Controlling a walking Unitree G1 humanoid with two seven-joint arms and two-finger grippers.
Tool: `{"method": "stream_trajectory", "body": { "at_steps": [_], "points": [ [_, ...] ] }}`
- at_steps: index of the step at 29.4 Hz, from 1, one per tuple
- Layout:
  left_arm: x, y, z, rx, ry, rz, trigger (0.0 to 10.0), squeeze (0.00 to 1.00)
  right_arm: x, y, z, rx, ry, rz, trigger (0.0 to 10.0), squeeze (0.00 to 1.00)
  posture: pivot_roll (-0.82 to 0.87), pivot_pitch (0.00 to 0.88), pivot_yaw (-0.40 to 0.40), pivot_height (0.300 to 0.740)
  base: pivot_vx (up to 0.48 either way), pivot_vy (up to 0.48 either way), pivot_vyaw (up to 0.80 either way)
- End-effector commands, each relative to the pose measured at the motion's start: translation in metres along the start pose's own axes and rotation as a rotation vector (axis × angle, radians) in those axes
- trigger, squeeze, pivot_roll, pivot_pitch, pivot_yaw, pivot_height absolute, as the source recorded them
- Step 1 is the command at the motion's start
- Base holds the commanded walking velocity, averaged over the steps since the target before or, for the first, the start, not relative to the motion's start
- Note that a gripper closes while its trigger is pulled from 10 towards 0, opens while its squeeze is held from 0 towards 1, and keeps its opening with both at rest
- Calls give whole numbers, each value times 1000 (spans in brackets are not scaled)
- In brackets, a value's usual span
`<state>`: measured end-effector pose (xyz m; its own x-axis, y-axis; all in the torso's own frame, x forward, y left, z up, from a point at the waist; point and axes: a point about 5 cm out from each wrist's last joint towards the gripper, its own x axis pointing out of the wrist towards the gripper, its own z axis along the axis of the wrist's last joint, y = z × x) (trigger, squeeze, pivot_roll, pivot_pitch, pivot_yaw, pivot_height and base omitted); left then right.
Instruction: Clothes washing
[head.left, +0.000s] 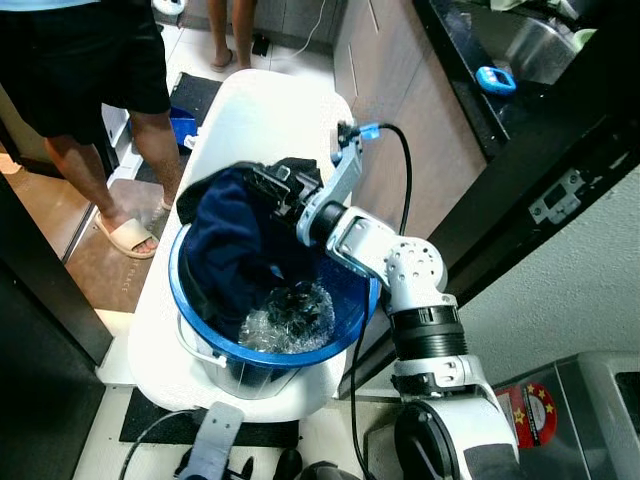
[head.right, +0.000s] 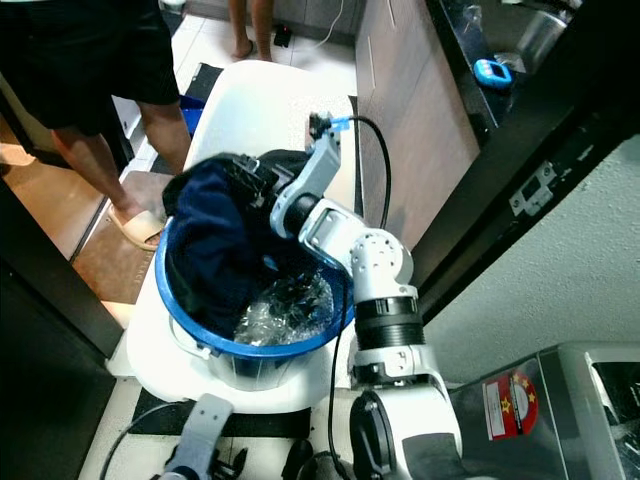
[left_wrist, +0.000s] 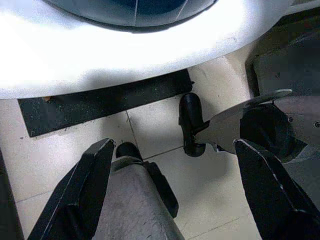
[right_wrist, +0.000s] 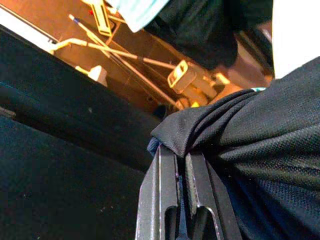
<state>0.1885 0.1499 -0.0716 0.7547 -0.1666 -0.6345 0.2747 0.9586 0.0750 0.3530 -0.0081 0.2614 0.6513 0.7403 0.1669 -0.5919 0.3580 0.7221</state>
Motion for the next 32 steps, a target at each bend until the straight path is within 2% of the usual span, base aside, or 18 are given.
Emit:
{"method": "stream_trajectory", "body": {
  "at_steps": [1,9,10,16,17,32],
  "points": [
    [-2,-2,-8,-9,37,-10,10000,0,20,36,-11,31,-27,137,0,0,216,26,-162,740,0,0,0],
    [-2,5,-6,-13,38,7,10000,0,23,36,9,-39,-106,113,0,0,221,0,-154,740,0,0,0],
    [-1,7,-6,-13,38,16,10000,0,25,37,15,-75,-134,102,0,0,221,0,-153,740,0,0,0],
    [-1,10,-4,-20,34,30,10000,0,26,35,19,-147,-159,61,0,0,224,0,-151,740,0,0,0],
    [-1,12,-3,-16,32,34,10000,0,27,34,22,-185,-176,36,0,0,225,0,-148,740,0,0,0],
    [0,16,-1,-10,25,37,10000,0,29,36,35,-220,-240,8,0,0,231,0,-141,740,0,0,0]
  ]
}}
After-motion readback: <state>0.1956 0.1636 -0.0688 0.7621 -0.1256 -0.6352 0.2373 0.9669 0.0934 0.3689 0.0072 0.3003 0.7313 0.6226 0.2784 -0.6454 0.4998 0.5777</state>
